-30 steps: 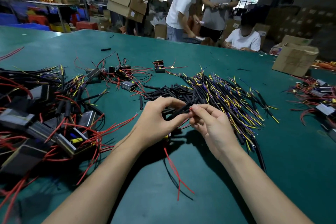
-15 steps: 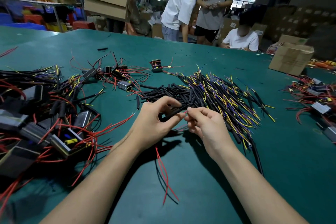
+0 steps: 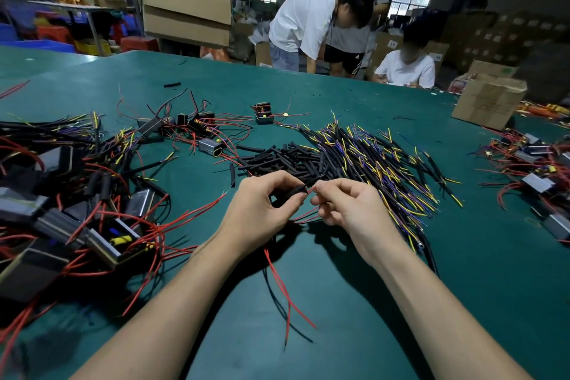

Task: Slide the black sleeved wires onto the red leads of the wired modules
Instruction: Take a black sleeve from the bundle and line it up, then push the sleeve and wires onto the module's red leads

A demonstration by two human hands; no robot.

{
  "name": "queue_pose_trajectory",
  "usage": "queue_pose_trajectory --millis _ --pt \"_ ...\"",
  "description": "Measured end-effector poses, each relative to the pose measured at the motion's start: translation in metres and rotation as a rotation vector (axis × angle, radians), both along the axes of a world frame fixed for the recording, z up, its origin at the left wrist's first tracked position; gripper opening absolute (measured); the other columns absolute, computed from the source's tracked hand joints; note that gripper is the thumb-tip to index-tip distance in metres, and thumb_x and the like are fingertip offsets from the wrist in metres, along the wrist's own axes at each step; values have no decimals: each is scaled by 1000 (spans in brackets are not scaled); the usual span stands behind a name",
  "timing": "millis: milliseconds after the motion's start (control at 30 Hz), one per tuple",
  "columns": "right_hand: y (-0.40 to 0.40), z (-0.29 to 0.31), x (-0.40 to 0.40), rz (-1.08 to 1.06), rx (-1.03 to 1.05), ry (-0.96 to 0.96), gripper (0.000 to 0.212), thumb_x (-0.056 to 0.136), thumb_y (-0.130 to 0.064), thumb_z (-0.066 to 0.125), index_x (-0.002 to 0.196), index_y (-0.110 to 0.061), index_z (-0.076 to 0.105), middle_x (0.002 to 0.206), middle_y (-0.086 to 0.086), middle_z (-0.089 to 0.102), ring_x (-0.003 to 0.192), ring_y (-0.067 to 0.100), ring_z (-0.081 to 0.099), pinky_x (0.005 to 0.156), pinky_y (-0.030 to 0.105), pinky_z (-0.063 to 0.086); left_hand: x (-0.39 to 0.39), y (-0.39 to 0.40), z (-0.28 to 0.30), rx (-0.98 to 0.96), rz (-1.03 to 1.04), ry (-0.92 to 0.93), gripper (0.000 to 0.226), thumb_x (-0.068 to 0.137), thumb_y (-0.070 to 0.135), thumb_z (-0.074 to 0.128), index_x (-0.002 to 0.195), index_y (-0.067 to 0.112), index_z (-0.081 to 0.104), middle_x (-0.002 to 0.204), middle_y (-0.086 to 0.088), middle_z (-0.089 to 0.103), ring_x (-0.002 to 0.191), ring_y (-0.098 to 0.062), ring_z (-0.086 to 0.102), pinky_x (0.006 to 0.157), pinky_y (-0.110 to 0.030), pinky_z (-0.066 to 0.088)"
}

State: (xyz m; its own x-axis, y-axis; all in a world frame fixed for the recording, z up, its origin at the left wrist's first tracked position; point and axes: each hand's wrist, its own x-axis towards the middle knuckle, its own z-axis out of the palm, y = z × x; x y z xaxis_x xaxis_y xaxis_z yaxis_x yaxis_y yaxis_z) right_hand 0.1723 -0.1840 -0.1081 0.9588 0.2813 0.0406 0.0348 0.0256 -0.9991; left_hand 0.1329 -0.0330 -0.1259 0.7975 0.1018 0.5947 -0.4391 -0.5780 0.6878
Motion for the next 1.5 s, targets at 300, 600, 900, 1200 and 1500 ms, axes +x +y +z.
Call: queue_pose_trajectory --millis 300,600,900,1200,1500 --pt "-39 12 54 -582 -949 -337 15 87 -17 55 87 -15 70 88 9 67 84 30 59 67 28 38 1 0 -2 -31 -2 -23 7 82 8 71 83 14 68 69 15 63 61 3 56 65 -11 41" --pt "-32 20 73 -540 -1275 -185 17 81 -3 57 69 -9 46 69 6 43 74 30 47 65 31 35 2 1 -2 -27 -13 -59 16 81 8 71 87 21 65 71 21 60 63 5 54 66 -7 38" --pt "-28 35 39 -322 65 16 25 92 -9 48 70 -1 56 61 6 61 52 15 42 41 18 32 1 1 -2 -50 -17 -63 13 82 8 71 90 17 67 75 15 64 65 3 56 68 -12 42" --pt "-20 20 4 -178 595 313 19 93 -1 43 77 2 53 72 10 64 57 12 49 42 13 40 -4 -4 4 -39 -15 4 18 83 18 58 93 13 72 77 8 65 70 -9 58 66 -23 45" --pt "-22 15 6 -159 491 262 16 93 -1 45 79 -6 51 66 8 64 52 12 48 41 15 37 -4 -2 7 -30 -36 19 17 93 7 56 90 6 72 78 3 64 71 -5 54 66 -19 40"
